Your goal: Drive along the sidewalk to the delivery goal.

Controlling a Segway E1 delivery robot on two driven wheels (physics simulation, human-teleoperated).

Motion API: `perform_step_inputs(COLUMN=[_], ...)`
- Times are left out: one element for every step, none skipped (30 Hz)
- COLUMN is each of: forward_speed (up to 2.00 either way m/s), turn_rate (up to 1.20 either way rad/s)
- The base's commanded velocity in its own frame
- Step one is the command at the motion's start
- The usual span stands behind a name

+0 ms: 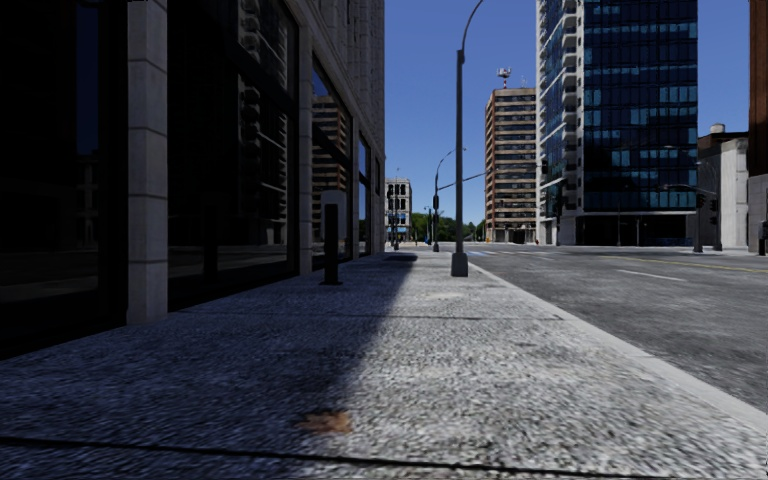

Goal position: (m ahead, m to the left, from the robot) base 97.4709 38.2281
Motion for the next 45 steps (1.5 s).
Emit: perform_step_inputs(forward_speed=[2.00, 2.00, 2.00, 2.00, 2.00, 2.00, 2.00, 2.00, 2.00, 2.00, 2.00, 2.00, 2.00, 2.00, 2.00, 2.00, 2.00, 2.00, 2.00, 2.00, 2.00, 2.00, 2.00, 2.00, 2.00, 2.00, 2.00, 2.00, 2.00, 2.00, 2.00, 2.00, 2.00, 2.00, 2.00, 2.00, 2.00, 2.00, 2.00, 2.00, 2.00, 2.00, 2.00, 2.00, 2.00], turn_rate=[0.00, 0.00, 0.00, 0.00, 0.00, 0.00, 0.00, 0.00, 0.00, 0.00, 0.00, 0.00, 0.00, 0.00, 0.00, 0.00, 0.00, 0.00, 0.00, 0.00, 0.00, 0.00, 0.00, 0.00, 0.00, 0.00, 0.00, 0.00, 0.00, 0.00, 0.00, 0.00, 0.00, 0.00, 0.00, 0.00, 0.00, 0.00, 0.00, 0.00, 0.00, 0.00, 0.00, 0.00, 0.00])
